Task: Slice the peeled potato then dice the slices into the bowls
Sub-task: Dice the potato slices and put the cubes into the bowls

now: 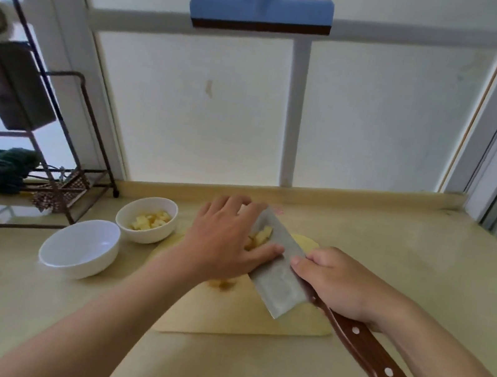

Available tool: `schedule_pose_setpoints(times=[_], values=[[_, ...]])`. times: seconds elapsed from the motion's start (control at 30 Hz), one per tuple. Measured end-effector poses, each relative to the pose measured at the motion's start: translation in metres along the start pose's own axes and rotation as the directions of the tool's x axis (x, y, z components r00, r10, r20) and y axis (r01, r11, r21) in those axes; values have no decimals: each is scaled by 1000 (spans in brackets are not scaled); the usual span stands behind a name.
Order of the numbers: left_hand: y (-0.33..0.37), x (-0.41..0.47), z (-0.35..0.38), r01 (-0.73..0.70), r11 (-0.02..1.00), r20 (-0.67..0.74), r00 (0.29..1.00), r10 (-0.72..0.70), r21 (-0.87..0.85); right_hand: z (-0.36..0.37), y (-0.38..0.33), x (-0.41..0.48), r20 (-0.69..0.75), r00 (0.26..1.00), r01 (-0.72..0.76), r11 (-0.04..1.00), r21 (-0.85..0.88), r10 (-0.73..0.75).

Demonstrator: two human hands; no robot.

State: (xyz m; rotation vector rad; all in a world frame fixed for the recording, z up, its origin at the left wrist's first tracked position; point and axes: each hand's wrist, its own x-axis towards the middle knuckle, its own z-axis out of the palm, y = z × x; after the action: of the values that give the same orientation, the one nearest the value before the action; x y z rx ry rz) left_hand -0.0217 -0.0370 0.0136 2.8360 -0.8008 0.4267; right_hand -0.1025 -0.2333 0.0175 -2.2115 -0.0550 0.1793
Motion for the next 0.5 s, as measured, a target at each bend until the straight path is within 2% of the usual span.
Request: schedule_pose_setpoints(times=[0.3,0.5], values=[[-88,-7,-41,177,980,-2,984,-177,94,52,-81,41,68,996,64,998,-27,-62],[-142,-6,-37,255,965,-3,967,-256,63,79,-107,70,82,995,55,996,-65,-49]])
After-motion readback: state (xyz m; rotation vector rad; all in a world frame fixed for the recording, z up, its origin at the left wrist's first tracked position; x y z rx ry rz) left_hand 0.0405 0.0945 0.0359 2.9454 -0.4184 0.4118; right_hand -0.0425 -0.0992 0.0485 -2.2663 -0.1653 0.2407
